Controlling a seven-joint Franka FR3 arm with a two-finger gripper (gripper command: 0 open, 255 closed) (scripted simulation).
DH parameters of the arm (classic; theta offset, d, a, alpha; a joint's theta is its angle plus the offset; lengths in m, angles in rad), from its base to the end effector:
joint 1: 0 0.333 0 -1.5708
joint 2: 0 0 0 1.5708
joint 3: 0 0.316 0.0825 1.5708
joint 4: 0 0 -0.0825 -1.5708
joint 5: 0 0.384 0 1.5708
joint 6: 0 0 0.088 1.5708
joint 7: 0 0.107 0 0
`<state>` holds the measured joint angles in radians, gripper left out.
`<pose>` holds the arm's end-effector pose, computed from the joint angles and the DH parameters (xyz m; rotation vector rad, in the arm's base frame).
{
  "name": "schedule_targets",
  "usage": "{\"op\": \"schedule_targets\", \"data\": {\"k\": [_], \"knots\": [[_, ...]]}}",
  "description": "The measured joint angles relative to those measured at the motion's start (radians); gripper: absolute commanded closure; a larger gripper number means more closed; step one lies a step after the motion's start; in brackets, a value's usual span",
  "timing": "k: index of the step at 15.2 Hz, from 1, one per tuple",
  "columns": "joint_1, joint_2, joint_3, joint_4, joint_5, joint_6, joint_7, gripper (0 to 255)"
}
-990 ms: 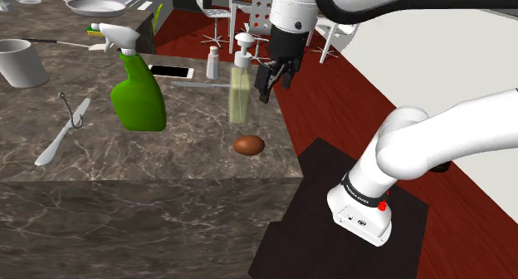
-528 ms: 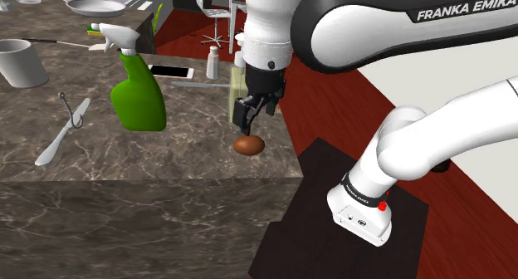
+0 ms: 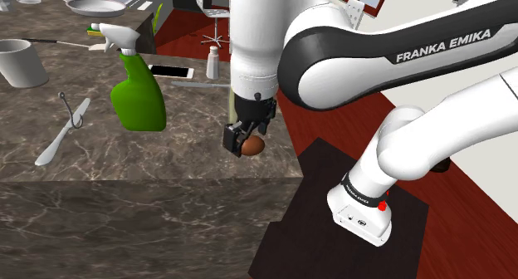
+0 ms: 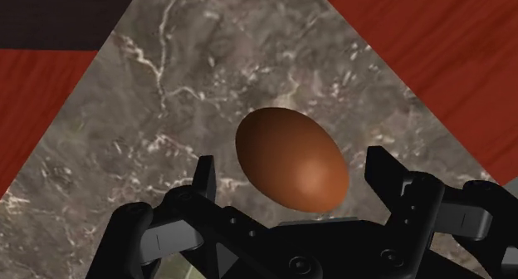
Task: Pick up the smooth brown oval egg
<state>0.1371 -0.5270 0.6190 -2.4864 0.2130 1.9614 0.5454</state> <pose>0.2791 0.2874 0.4311 3.0182 0.0653 0.0056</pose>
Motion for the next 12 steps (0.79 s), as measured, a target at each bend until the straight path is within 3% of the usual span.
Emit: {"op": "schedule_targets", "data": {"k": [2,3,12], "knots": [[-0.002,0.011,0.007,-0.015,0.000,0.026,0.002,0],[-0.002,0.013,0.010,-0.019,0.001,0.031,0.004,255],[-0.003,0.016,0.012,-0.021,0.000,0.038,0.006,255]]}}
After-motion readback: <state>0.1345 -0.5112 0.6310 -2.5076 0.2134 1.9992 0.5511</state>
